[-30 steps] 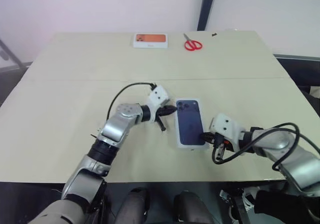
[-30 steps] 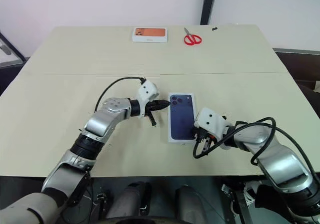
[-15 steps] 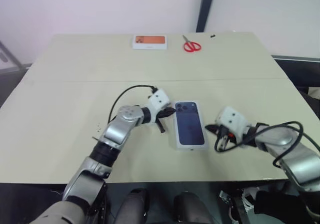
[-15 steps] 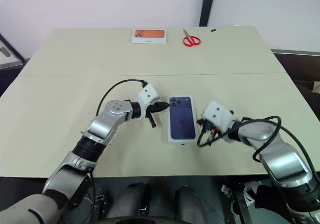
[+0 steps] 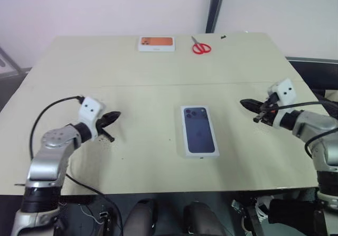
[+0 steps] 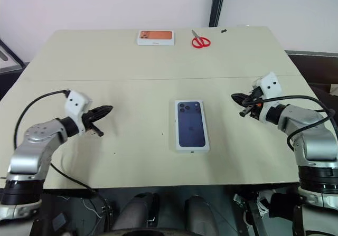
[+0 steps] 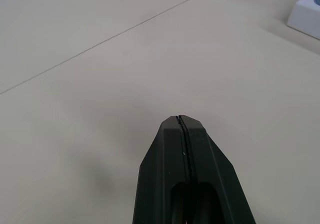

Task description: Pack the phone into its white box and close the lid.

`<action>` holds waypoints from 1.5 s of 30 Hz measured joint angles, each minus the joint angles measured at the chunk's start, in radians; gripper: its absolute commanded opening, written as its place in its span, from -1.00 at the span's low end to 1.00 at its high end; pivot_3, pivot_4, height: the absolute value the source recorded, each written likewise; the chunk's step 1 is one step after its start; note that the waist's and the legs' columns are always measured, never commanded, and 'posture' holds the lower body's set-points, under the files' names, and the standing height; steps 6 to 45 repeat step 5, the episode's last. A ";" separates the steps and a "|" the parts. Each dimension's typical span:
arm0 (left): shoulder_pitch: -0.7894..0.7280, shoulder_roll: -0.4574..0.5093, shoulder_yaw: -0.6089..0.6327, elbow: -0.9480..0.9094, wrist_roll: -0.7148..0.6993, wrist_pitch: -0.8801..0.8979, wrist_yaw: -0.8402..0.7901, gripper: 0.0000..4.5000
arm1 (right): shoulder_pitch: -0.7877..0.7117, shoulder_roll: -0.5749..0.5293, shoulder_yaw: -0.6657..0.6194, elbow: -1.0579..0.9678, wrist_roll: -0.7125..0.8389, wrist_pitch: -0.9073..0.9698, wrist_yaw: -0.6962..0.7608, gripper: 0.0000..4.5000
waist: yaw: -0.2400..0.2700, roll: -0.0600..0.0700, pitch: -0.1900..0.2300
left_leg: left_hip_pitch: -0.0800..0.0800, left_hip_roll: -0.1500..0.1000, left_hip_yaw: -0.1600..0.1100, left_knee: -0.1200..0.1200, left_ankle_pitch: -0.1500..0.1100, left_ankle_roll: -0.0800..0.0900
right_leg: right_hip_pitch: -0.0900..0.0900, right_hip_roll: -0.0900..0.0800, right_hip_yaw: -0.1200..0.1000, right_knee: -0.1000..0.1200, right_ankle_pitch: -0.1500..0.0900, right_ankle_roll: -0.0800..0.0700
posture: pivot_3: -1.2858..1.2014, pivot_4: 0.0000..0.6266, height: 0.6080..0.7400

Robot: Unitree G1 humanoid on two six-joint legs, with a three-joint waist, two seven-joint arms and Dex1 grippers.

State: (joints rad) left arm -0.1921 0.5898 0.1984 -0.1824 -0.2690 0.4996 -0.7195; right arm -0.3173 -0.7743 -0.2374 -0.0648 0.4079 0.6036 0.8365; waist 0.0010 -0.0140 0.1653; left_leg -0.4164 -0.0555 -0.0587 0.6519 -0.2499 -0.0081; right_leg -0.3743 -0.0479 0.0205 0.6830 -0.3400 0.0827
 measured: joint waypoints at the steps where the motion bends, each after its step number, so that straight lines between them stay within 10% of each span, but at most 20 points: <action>1: 0.009 -0.001 0.008 -0.013 -0.009 0.004 0.005 -1.00 | 0.006 -0.001 0.001 0.000 0.006 0.000 0.017 -0.97 | 0.001 0.000 0.000 | 0.000 0.000 0.000 0.000 0.000 0.000 | 0.000 0.000 0.000 0.000 0.000 0.000 | 0.03 -0.52 1.00; 45: 0.039 -0.007 0.020 -0.055 -0.034 0.015 0.029 -1.00 | -0.003 0.000 0.015 0.003 0.009 0.000 0.040 -0.97 | 0.003 0.000 0.000 | 0.001 0.000 0.000 0.000 0.000 0.000 | 0.000 0.000 0.001 0.000 0.000 0.000 | 0.03 -0.52 1.00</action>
